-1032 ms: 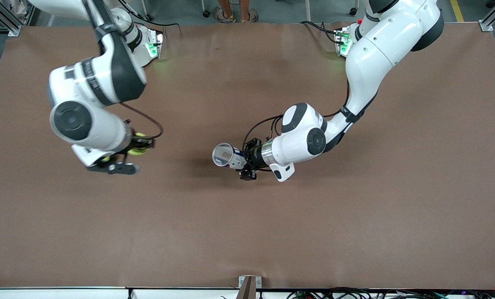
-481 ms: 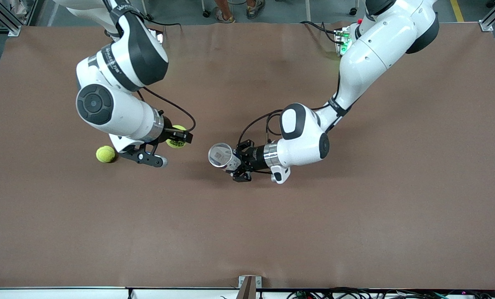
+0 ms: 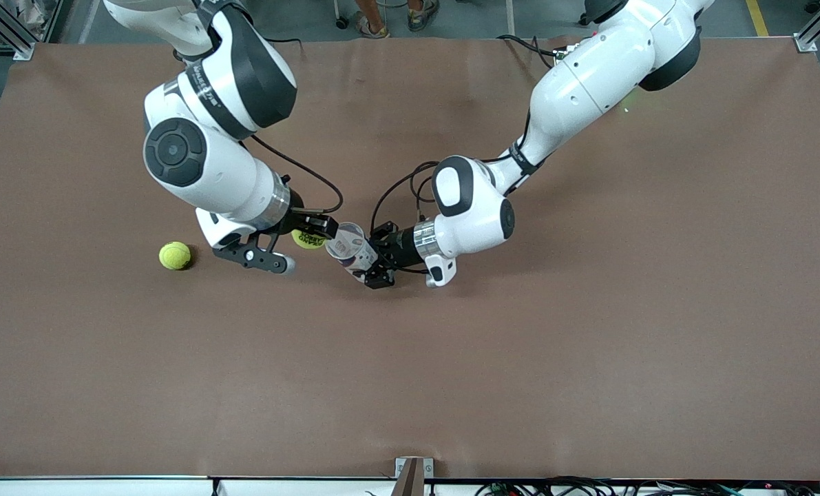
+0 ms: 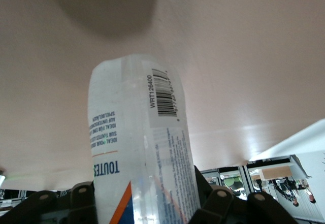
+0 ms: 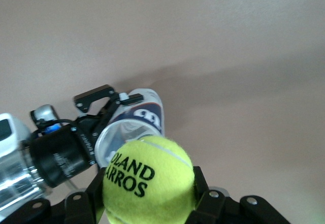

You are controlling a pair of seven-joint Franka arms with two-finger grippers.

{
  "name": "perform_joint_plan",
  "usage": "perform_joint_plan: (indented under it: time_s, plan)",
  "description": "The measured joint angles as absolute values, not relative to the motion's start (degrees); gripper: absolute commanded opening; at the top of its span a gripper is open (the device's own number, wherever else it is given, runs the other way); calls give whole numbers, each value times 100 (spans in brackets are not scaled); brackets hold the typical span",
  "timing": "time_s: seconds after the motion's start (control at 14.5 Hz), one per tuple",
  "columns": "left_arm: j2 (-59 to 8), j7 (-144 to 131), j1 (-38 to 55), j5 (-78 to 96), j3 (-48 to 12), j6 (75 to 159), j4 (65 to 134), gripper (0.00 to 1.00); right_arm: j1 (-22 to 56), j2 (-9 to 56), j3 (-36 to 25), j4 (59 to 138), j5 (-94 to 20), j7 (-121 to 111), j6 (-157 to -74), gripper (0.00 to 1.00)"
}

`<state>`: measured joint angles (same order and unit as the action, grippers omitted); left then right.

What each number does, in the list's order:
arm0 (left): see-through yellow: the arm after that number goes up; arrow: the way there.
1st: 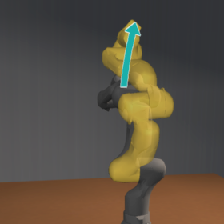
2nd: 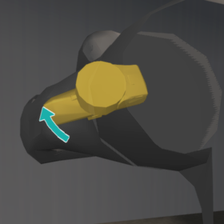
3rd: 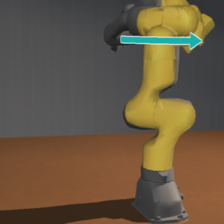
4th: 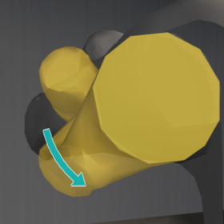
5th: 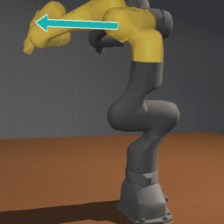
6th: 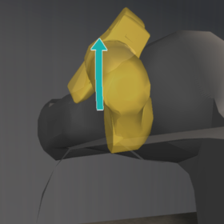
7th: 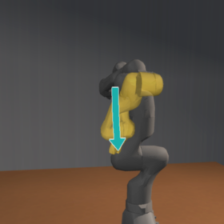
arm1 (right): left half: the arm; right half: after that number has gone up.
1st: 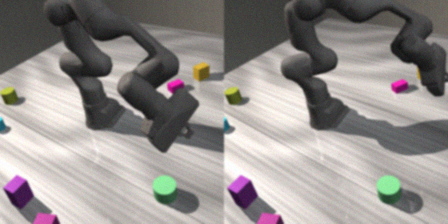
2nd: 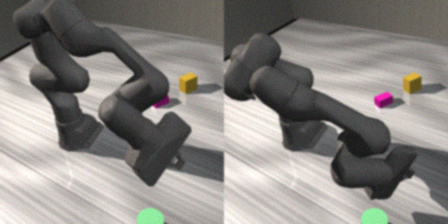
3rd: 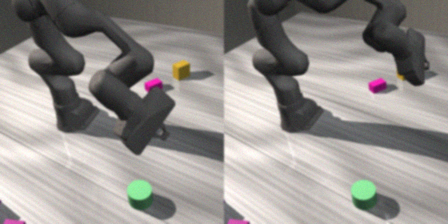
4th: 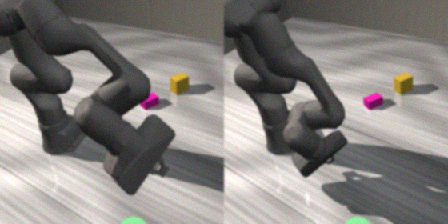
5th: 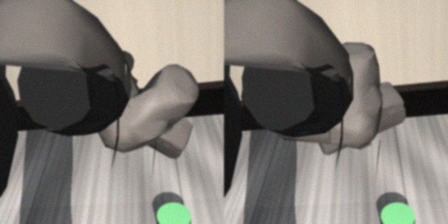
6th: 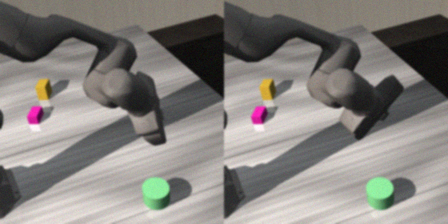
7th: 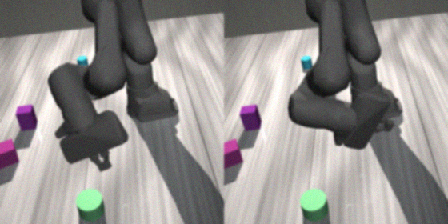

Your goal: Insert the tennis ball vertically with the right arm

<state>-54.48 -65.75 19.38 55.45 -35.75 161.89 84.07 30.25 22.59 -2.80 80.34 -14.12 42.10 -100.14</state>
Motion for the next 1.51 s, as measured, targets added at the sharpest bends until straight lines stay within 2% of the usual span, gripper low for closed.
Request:
perform_joint_plan:
  time_s: [0.62, 1.24, 1.31, 1.38, 1.51]
  plan:
    - [-5725, -6380, 1957, 5546, -3571, 16188, 8396, 63, 3202, 2745, -316, 8014, -1410, 4434, -10257, 45]
    - [-5750, -6341, 1967, 5674, -3587, 16188, 8326, 63, 3267, 2937, -316, 8013, -1410, 4437, -10286, 46]
    - [-5750, -6341, 1967, 5675, -3587, 16188, 8325, 63, 3284, 2954, -315, 8013, -1410, 4437, -10286, 49]
    - [-5751, -6339, 1967, 5676, -3587, 16188, 8325, 63, 3302, 2974, -315, 8013, -1410, 4439, -10286, 58]
    - [-5752, -6333, 1967, 5679, -3587, 16188, 8325, 63, 3323, 3008, -315, 8013, -1410, 4443, -10287, 100]
